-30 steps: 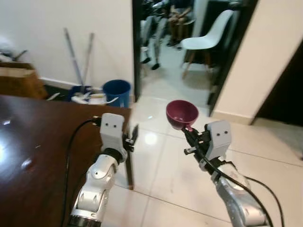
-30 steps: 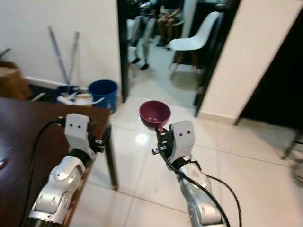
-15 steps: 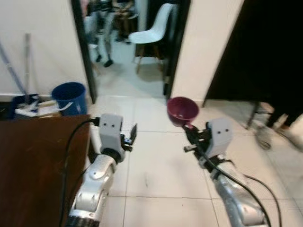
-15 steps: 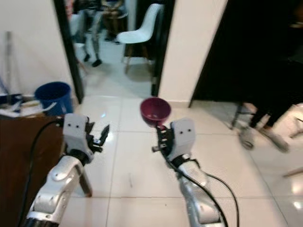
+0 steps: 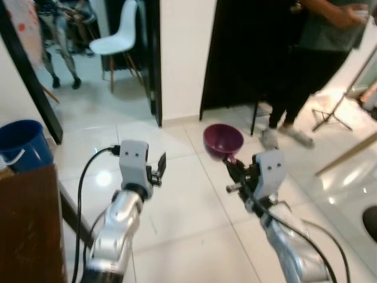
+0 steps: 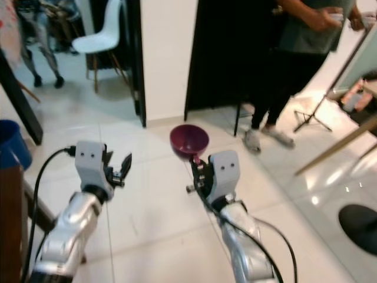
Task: Setting the table
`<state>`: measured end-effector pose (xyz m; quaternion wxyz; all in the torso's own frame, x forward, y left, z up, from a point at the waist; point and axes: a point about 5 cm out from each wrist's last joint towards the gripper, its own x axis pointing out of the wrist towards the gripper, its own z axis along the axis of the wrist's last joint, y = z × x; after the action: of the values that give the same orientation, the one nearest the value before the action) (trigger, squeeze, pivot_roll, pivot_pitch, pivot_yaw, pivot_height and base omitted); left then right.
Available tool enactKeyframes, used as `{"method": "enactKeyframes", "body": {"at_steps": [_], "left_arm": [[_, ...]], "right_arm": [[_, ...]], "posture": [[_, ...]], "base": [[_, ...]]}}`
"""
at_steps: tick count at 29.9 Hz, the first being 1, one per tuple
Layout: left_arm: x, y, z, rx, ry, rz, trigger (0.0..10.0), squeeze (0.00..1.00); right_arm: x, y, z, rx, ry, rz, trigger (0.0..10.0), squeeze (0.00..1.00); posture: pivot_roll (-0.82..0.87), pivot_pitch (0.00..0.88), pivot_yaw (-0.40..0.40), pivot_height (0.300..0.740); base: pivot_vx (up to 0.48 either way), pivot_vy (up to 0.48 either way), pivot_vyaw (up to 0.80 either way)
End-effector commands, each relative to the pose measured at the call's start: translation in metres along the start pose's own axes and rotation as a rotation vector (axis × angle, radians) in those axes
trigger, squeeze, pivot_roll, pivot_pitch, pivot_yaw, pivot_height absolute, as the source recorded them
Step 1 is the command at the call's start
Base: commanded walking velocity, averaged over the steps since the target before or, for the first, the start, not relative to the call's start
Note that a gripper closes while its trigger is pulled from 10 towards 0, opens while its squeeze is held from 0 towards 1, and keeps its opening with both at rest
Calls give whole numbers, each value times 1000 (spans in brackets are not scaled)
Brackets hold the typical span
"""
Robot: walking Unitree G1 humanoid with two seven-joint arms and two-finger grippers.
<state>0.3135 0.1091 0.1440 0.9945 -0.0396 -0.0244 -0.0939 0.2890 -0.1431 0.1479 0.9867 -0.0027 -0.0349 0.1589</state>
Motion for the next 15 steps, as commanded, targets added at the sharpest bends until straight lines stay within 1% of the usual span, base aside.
{"method": "enactKeyframes", "body": {"at_steps": [1,10,15], "left_arm": [[0,3,-2,12,4,16,10000,0],[1,5,-1,7,6,26,10000,0],[1,4,-1,7,5,26,10000,0]], "right_arm": [[1,1,4,-4,-19,0,10000,0],[1,0,3,-4,-16,-8,10000,0],[0,0,3,1,-15,-6,10000,0]], "posture": [[-133,0,63,740],[-134,0,66,740],[-134,0,67,740]], "base": [[480,0,0],[480,0,0],[480,0,-770]]}}
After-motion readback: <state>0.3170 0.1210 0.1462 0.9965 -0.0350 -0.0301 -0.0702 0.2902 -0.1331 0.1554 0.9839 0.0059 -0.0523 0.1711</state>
